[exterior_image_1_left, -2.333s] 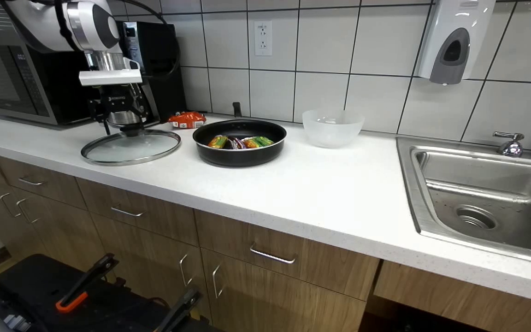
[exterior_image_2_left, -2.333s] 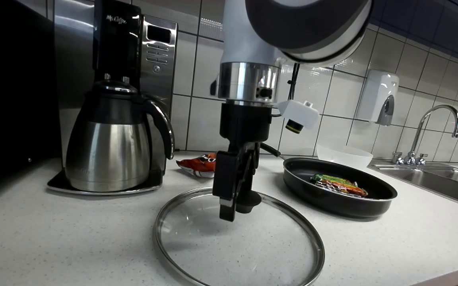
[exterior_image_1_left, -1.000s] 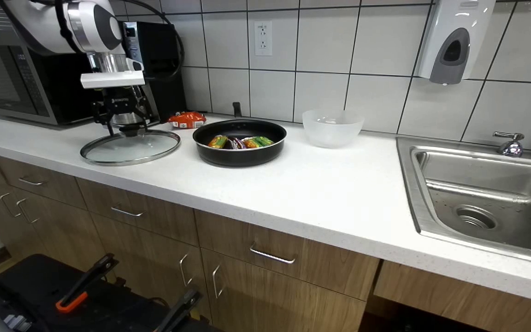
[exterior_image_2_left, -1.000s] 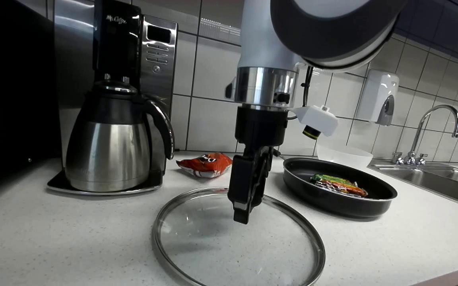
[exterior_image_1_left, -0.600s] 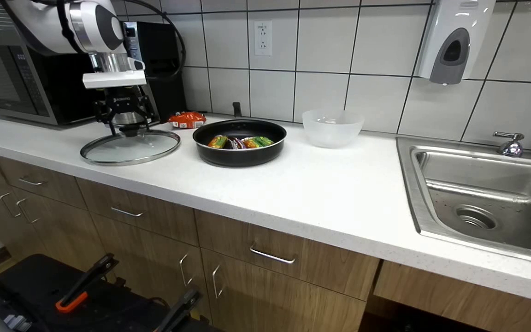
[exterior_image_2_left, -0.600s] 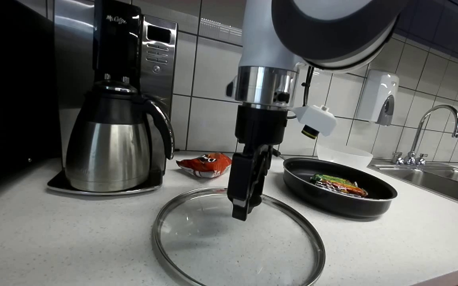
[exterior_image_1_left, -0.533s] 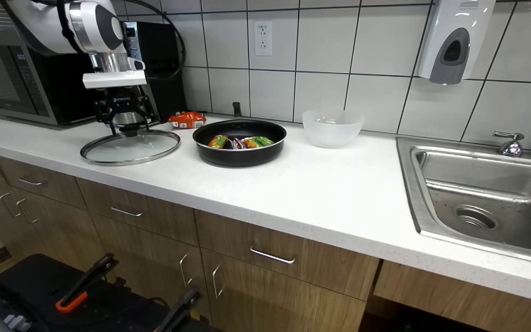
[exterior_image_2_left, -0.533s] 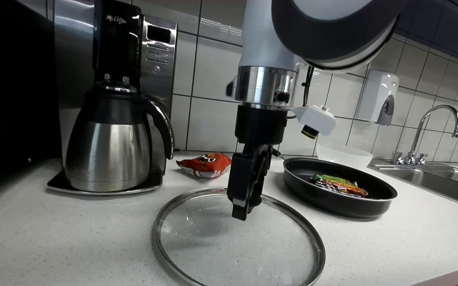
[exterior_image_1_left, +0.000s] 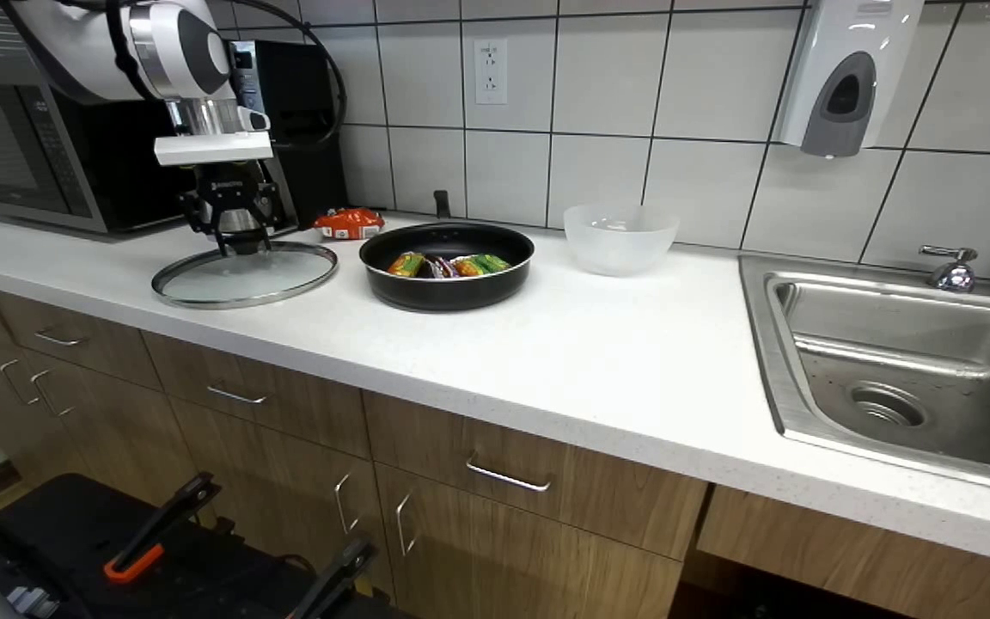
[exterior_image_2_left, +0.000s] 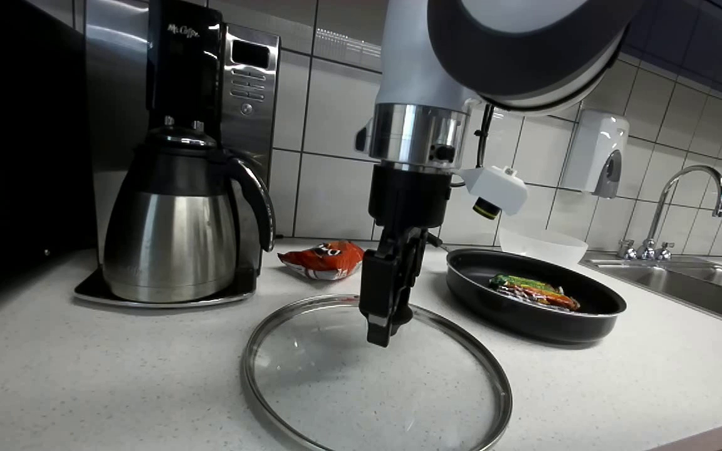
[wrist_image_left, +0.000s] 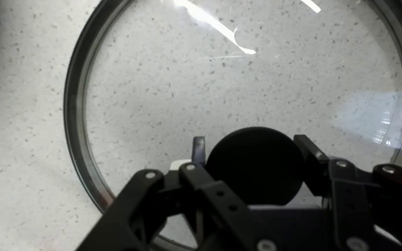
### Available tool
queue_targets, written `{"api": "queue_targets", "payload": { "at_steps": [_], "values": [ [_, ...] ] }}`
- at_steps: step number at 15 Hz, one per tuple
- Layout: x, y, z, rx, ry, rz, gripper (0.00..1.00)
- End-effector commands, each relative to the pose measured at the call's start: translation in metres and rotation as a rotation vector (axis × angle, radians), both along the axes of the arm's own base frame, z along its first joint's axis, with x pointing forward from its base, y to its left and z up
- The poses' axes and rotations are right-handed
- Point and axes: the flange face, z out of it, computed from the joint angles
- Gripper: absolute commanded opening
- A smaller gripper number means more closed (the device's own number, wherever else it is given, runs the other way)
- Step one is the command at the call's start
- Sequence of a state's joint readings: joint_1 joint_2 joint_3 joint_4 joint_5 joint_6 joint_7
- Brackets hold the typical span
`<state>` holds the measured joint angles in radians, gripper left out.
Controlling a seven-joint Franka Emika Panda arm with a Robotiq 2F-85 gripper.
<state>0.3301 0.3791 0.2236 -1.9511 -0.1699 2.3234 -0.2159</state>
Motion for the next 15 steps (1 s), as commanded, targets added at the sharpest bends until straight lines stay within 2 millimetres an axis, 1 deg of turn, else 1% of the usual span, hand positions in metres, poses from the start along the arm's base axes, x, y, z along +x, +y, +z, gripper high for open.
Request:
{"api": "queue_targets", "payload": {
  "at_steps": [1,4,9,15],
  "values": [
    [0.0,0.001,0.007,-0.003,-0.03,0.005,0.39],
    [-0.001,0.003,0.017,-0.003,-0.043,0.007,0.39],
    [-0.004,0.005,0.027,-0.002,-0.043,0.012,0.39],
    [-0.009,0.008,0.047,0.0,-0.063,0.023,0.39]
  ]
}}
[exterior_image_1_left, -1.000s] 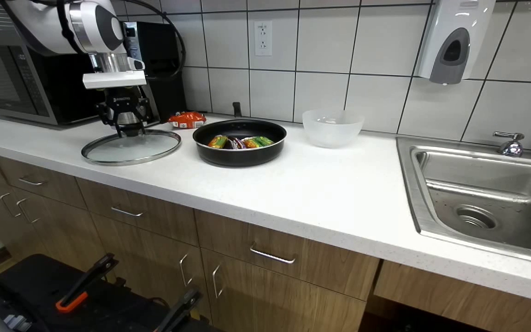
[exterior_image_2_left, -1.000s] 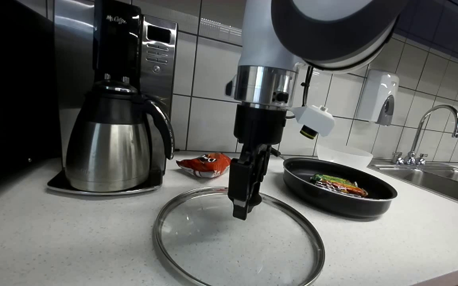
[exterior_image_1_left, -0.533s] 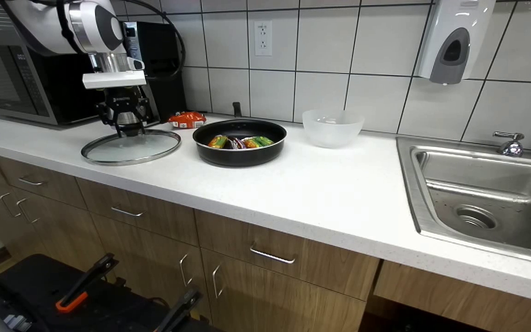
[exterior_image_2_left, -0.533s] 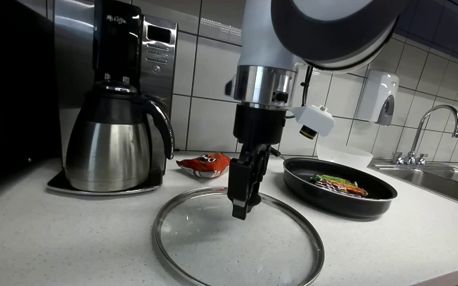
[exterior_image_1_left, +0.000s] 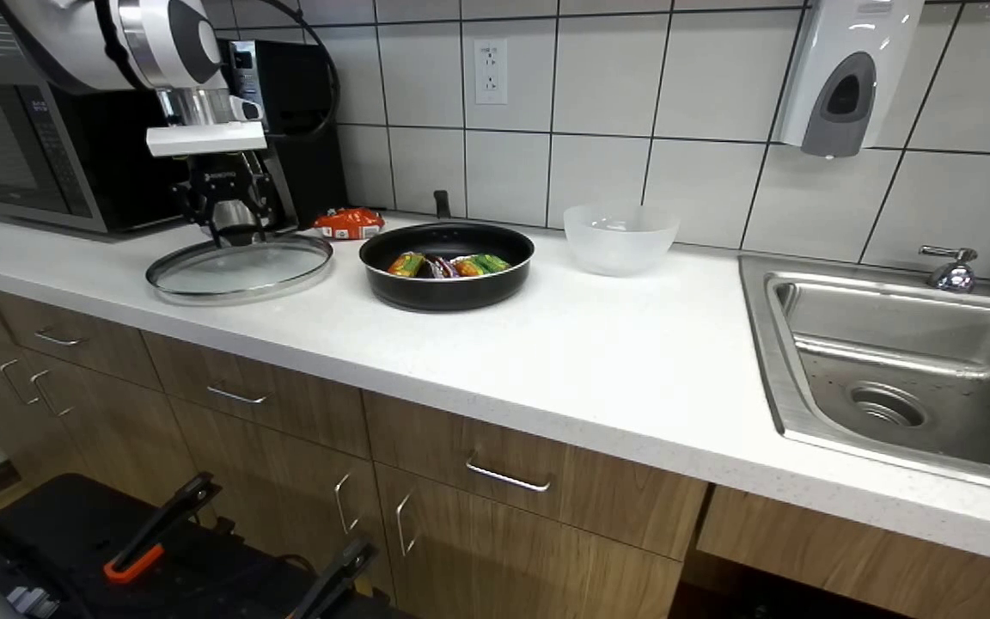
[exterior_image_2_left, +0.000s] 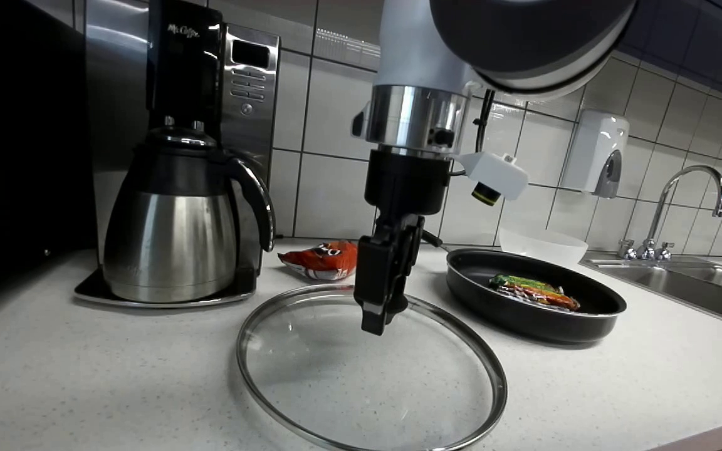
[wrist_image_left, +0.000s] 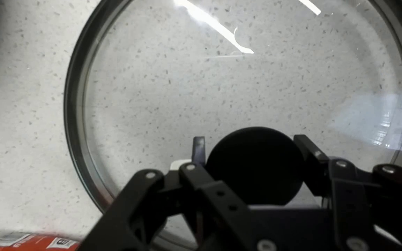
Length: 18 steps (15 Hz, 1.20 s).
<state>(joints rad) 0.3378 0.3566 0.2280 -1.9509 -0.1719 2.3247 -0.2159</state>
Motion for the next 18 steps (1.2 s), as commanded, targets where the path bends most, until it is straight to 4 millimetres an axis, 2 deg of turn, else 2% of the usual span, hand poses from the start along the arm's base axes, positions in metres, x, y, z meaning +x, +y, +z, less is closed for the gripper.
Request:
{"api": "queue_targets", "payload": {
  "at_steps": [1,8,18],
  "values": [
    [-0.006,0.002,0.036,-0.007,-0.042,0.01,0.39],
    [-0.012,0.005,0.055,-0.007,-0.062,0.011,0.39],
    [-0.018,-0.005,0.073,-0.011,-0.079,-0.002,0.39]
  ]
}}
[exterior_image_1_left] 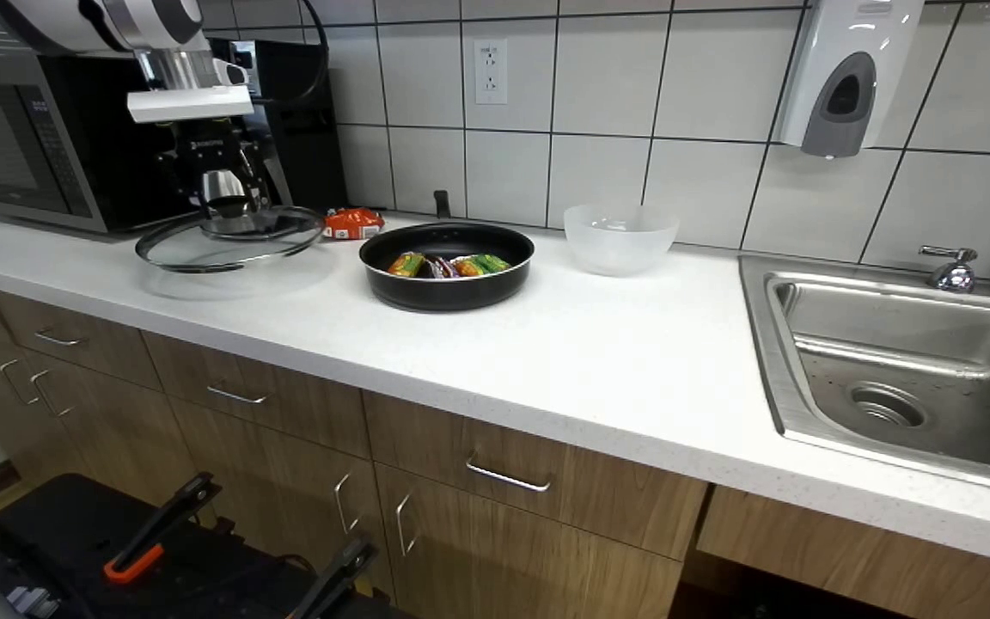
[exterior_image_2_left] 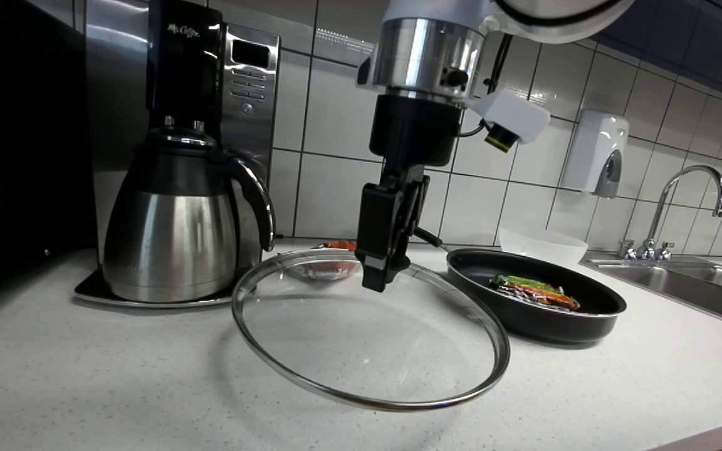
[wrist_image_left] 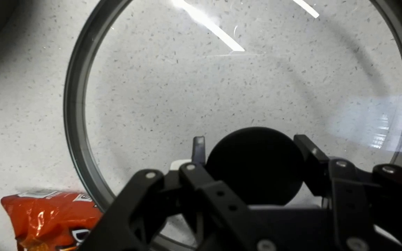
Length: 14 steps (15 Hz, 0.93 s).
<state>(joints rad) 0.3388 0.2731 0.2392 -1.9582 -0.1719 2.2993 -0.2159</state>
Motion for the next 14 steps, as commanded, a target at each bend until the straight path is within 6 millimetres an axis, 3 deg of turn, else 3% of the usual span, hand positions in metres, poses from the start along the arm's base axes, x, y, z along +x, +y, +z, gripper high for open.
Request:
{"api": "queue_targets", "payload": {
  "at_steps": [1,14],
  "values": [
    [-0.012,-0.01,0.029,-0.023,-0.028,-0.014,0.39],
    [-0.035,-0.038,0.054,-0.046,-0.04,-0.045,0.39]
  ]
}}
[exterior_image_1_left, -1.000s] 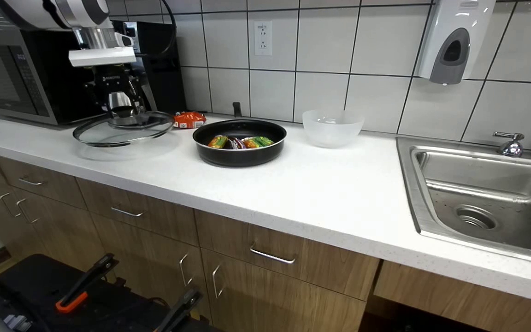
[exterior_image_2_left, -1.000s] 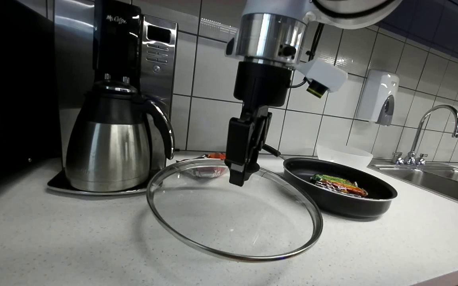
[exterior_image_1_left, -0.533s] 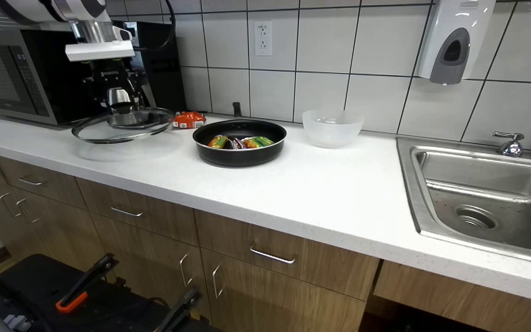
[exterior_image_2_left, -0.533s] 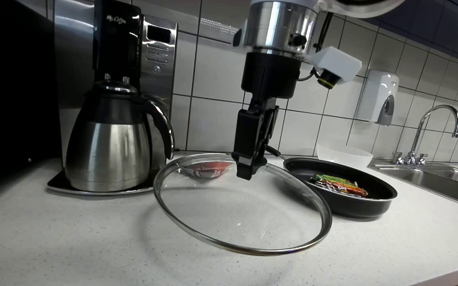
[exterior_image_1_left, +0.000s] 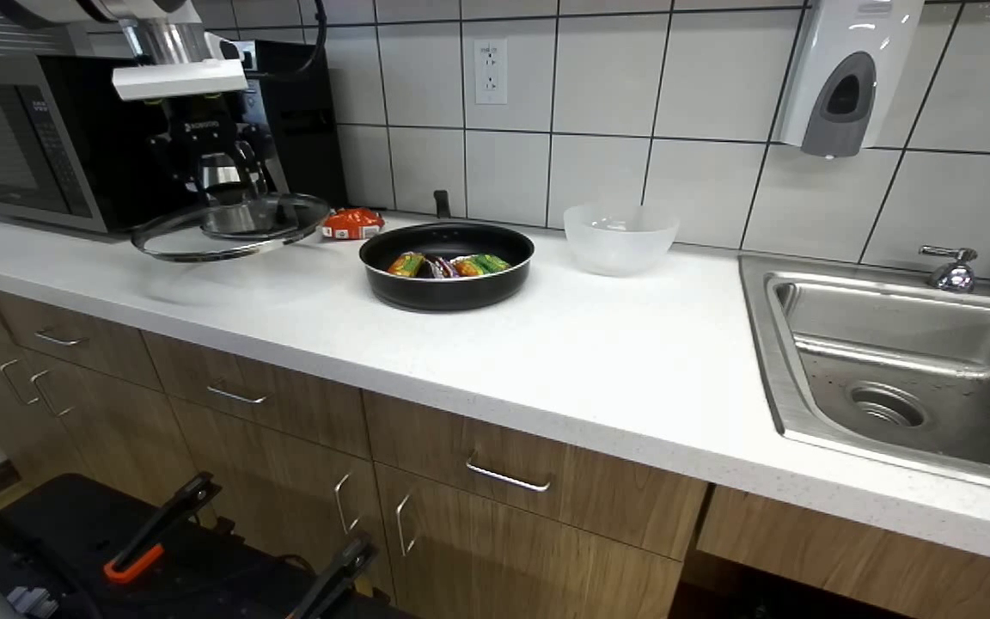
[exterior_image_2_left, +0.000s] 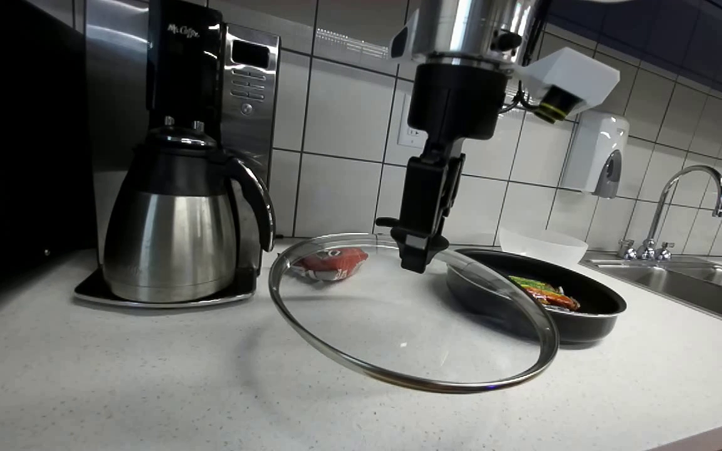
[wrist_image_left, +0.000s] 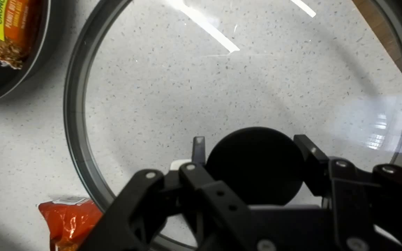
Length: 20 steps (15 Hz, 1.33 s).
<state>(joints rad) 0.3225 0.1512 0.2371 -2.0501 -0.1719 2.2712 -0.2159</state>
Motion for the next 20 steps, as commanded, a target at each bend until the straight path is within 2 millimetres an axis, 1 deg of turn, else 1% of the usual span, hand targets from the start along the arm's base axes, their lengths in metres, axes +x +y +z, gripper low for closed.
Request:
{"api": "queue_targets", "payload": {
  "at_steps": [1,5,10,16,20],
  "values": [
    [-0.015,-0.017,0.029,-0.021,-0.025,-0.032,0.39],
    [-0.02,-0.033,0.033,-0.029,-0.026,-0.047,0.39],
    [-0.02,-0.067,0.029,-0.035,-0.024,-0.081,0.39],
    [-0.014,-0.109,0.027,-0.044,-0.019,-0.134,0.39],
    [-0.007,-0.133,0.028,-0.05,-0.018,-0.153,0.39]
  ]
}}
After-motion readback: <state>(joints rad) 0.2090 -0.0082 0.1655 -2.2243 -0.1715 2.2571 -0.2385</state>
